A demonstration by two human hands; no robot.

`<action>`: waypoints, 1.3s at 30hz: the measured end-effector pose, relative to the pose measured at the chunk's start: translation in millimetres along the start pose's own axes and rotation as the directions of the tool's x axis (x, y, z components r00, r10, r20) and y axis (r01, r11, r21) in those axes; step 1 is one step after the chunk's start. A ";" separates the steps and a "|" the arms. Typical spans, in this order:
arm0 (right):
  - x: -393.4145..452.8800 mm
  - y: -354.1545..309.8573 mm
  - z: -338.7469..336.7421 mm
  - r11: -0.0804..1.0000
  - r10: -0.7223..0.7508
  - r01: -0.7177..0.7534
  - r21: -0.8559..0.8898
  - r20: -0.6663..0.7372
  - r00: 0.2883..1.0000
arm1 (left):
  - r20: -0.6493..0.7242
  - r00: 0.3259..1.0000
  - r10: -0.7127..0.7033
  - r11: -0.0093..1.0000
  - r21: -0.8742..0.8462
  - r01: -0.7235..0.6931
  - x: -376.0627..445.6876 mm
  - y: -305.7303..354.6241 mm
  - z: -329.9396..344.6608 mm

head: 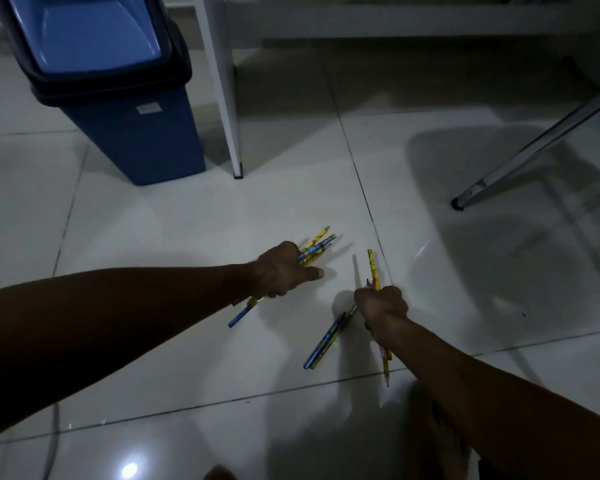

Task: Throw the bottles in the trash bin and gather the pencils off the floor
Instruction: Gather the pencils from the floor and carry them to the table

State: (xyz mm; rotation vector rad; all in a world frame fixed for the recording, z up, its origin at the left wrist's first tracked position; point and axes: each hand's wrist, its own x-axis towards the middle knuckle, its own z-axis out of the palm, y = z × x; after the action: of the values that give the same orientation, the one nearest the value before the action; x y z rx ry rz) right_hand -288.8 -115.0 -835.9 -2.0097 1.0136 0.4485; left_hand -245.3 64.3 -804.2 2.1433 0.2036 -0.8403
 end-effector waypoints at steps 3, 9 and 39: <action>6.2 1.3 -7.6 0.998 -0.064 0.063 -0.029 -0.022 0.998 | 0.037 0.999 0.040 0.999 -0.004 -0.040 -5.1 1.9 15.7; 21.5 -7.6 -41.6 0.979 -0.008 0.036 0.202 -0.136 0.991 | 0.004 0.992 0.124 0.961 0.249 -0.121 -13.0 5.3 53.3; -7.3 -87.6 -14.8 0.832 -0.163 -0.081 0.549 0.381 0.910 | -0.083 0.994 -0.065 0.895 -0.446 0.021 -20.6 20.3 -45.9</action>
State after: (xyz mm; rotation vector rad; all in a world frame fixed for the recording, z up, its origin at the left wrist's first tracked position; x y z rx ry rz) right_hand -224.8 -93.5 -777.6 -1.3300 0.7186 0.4659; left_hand -229.9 87.4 -757.6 1.7502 0.4506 -0.6407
